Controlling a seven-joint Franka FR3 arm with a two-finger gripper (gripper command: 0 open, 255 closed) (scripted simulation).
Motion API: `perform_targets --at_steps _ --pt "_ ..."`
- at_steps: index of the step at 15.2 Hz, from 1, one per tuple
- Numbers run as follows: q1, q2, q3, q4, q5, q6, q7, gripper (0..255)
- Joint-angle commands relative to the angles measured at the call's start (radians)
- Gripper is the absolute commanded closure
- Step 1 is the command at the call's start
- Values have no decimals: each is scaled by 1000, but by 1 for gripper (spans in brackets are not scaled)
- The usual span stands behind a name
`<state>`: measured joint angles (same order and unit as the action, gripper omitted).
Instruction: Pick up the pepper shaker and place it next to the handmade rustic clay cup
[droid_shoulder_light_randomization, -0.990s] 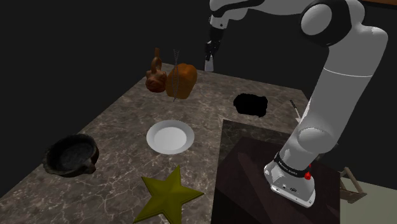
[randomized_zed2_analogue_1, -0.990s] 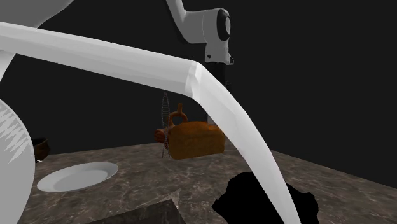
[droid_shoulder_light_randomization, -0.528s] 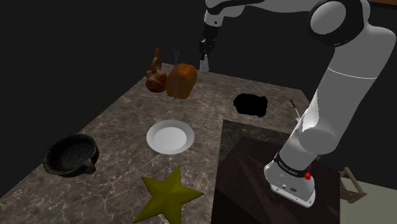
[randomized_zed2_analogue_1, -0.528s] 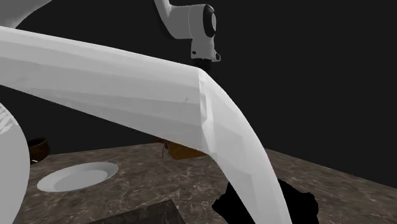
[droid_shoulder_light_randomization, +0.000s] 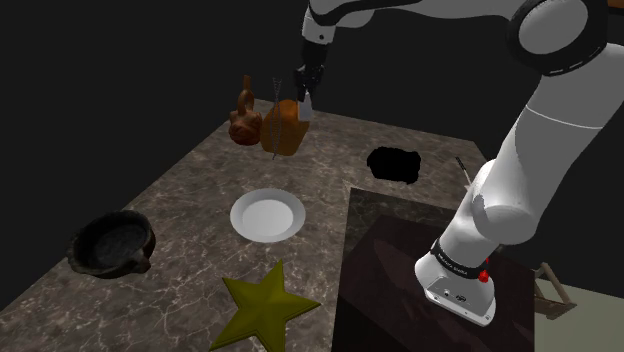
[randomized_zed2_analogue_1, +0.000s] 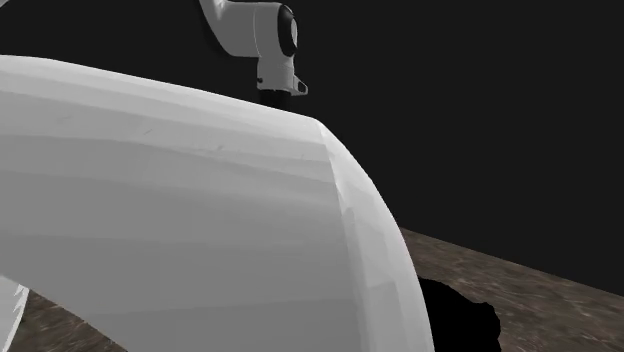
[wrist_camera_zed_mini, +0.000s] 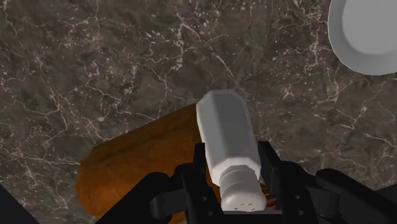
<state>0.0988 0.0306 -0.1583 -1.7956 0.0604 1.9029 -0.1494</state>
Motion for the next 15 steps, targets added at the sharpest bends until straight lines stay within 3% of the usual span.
perform_targets --at_steps 1,15 --pt "25 -10 23 -15 -6 9 50 255" --pt "190 40 178 45 -40 9 381 255"
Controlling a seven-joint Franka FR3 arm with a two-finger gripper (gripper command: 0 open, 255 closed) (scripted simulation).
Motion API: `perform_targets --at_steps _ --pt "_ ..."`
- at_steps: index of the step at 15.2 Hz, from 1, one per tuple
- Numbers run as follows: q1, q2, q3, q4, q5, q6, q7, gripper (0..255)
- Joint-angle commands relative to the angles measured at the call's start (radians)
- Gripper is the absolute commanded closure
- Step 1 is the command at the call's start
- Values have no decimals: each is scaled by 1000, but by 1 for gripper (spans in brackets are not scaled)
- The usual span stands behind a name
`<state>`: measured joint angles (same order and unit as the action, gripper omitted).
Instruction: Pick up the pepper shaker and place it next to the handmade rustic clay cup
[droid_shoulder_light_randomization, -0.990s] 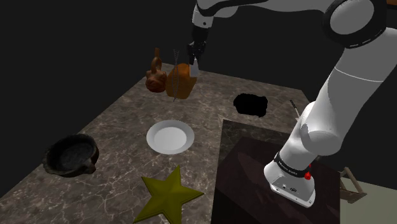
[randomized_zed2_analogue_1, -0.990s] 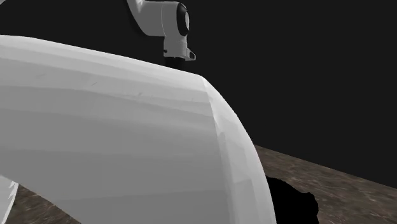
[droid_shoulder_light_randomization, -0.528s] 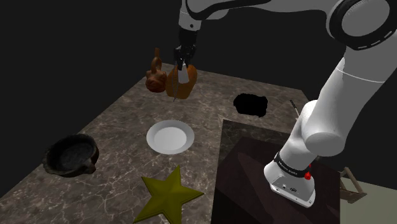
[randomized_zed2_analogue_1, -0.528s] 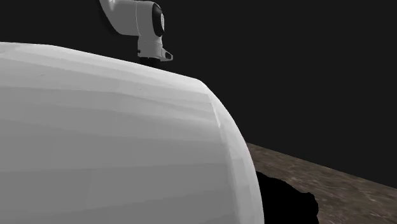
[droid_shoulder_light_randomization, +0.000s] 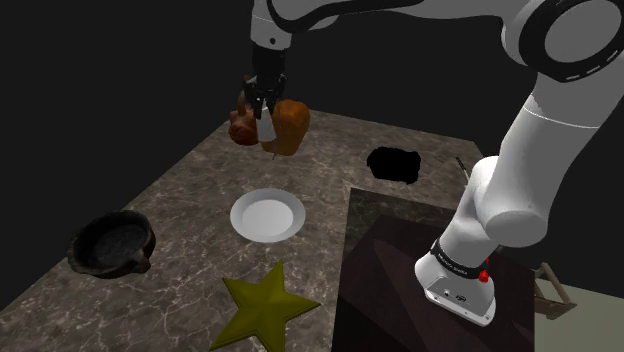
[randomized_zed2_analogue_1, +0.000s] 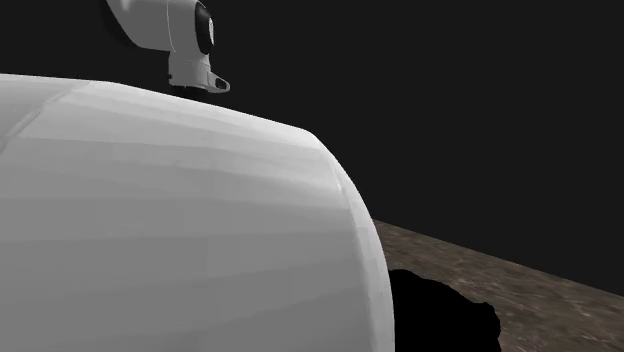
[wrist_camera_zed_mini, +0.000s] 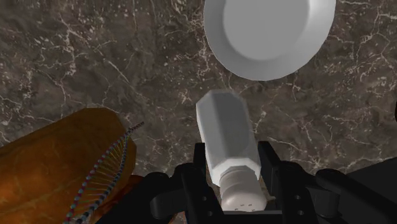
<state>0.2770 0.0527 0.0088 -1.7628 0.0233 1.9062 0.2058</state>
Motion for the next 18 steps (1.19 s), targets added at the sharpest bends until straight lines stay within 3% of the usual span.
perform_targets --at_steps 1,11,18 --pt "24 28 21 26 -6 3 49 255" --pt "153 188 108 239 -53 -49 272 255" --pt "269 387 148 527 -106 -144 420 255"
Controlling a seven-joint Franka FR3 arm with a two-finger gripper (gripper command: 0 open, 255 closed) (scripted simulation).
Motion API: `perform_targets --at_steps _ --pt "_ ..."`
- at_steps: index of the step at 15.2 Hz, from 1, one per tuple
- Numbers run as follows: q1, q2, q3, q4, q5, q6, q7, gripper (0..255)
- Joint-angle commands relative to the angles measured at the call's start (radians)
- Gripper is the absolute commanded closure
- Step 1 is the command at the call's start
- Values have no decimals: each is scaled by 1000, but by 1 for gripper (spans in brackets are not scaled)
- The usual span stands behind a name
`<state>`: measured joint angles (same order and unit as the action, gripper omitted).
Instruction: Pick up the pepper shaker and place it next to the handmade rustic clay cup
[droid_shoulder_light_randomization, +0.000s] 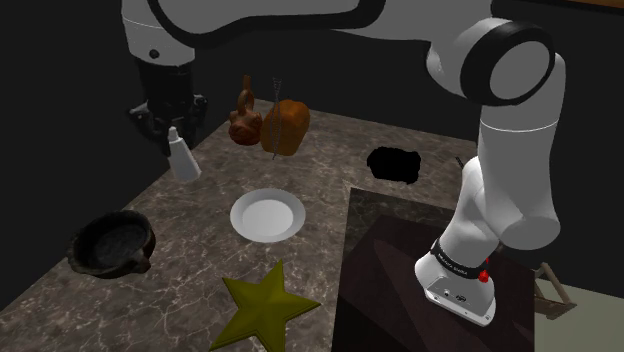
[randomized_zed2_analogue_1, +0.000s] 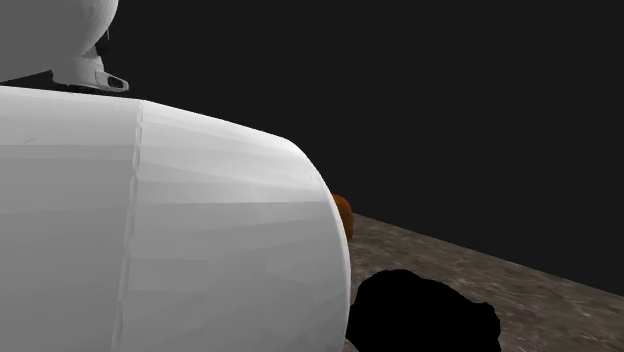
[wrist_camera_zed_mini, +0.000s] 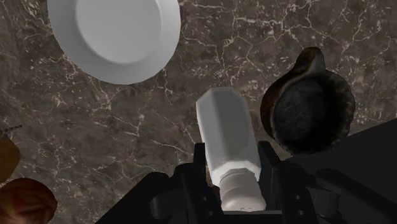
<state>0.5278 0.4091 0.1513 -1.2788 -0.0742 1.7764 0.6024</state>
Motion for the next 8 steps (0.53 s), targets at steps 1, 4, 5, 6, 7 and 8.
perform_targets --at_steps 1,4,5,6,7,8 --pt "18 28 4 26 -7 1 24 255" --pt "16 23 4 -22 -7 44 25 255" --pt "15 22 4 -37 -7 58 25 255" --pt "15 21 3 -51 -7 72 25 255" --pt "14 21 3 -66 -7 85 26 255" --pt "14 21 3 -79 -8 99 26 255"
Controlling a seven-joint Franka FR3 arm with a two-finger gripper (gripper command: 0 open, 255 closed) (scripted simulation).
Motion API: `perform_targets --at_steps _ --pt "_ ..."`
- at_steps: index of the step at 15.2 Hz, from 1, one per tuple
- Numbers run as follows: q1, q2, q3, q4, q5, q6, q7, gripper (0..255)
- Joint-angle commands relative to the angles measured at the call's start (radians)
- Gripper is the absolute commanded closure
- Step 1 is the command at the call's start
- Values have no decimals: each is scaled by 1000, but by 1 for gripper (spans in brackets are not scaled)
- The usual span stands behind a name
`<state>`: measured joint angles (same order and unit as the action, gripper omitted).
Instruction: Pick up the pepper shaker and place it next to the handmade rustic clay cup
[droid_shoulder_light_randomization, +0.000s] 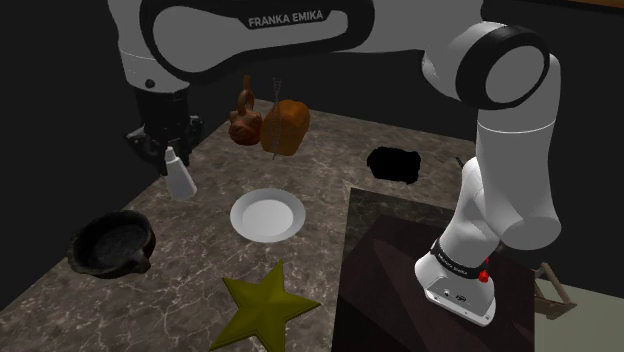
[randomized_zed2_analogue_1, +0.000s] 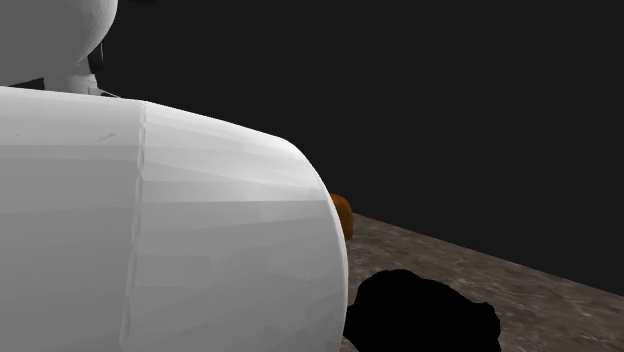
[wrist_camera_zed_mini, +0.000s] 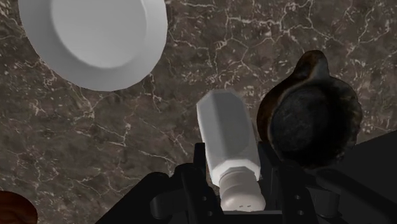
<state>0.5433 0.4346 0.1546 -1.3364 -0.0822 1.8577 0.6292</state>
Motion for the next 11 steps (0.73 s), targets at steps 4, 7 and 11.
perform_targets --at_steps 4,7,11 --pt "-3 -2 -1 -72 -1 70 2 255" --pt "-4 2 -2 -105 -2 108 3 255" --pt "-5 11 -3 -146 -5 157 6 255"
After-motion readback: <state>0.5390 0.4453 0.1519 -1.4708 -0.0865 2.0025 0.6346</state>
